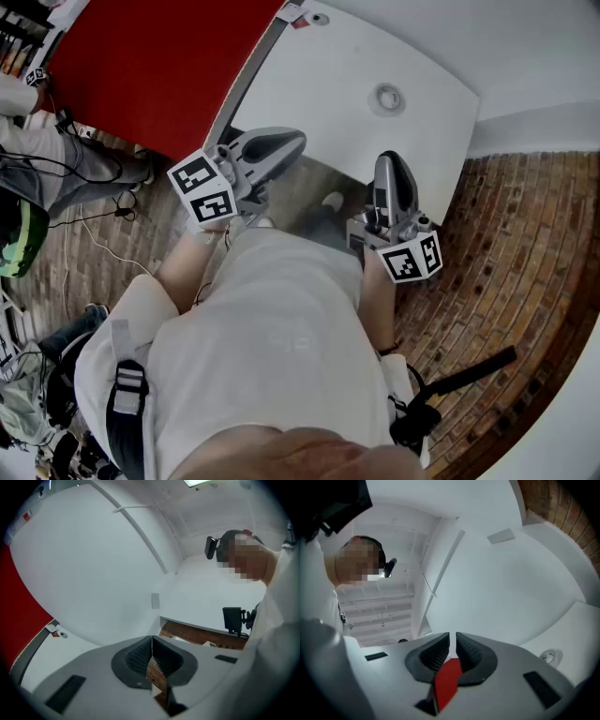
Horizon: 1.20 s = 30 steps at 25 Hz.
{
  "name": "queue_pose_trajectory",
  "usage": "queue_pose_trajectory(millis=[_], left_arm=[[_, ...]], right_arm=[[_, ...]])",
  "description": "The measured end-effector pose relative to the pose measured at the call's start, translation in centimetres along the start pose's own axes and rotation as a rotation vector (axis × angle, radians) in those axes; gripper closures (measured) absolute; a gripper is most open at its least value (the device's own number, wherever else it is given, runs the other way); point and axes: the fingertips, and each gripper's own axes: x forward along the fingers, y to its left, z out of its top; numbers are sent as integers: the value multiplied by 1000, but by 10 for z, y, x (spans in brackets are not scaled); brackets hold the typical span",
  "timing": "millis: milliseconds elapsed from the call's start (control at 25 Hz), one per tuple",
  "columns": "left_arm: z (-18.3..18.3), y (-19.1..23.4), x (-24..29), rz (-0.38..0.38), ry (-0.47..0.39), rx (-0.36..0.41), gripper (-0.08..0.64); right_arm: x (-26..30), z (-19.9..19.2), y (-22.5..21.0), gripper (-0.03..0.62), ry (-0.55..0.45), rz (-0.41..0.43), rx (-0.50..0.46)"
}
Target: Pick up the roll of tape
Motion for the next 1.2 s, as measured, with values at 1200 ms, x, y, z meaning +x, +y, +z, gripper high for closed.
queue_pose_trajectory(millis=[1200], left_arm=[[-10, 93, 249, 329, 158, 60, 545]], right_arm=[[33, 107, -286, 515, 91, -31, 17]])
